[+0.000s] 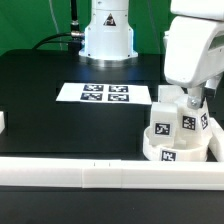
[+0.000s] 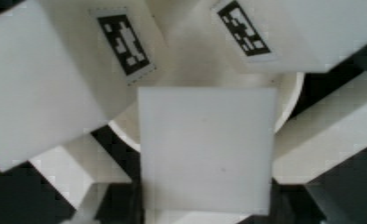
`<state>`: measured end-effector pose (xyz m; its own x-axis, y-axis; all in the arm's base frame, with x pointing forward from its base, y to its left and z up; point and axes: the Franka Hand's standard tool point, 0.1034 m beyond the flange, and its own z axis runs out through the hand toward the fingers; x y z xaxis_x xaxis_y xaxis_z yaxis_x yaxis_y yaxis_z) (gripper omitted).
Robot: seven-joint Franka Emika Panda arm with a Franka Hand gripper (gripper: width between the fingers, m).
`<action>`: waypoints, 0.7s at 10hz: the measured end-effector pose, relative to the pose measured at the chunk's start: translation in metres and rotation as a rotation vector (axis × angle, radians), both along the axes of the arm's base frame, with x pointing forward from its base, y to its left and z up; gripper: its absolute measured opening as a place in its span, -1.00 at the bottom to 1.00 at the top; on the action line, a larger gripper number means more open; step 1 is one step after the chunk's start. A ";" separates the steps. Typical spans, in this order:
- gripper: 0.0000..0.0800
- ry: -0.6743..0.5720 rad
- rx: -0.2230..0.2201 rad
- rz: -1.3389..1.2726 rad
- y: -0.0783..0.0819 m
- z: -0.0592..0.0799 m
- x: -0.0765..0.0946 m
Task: Assemble stool
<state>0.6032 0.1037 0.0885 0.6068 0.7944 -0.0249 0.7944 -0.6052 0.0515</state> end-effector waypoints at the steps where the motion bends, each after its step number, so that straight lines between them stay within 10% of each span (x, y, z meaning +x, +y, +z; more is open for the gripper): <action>1: -0.18 0.000 0.000 -0.001 0.000 0.000 0.000; 7: -0.18 -0.010 0.006 -0.202 -0.001 0.000 0.000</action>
Offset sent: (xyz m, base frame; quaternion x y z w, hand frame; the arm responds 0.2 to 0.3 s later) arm 0.0000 0.0000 0.0000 0.0000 0.0000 0.0650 0.9979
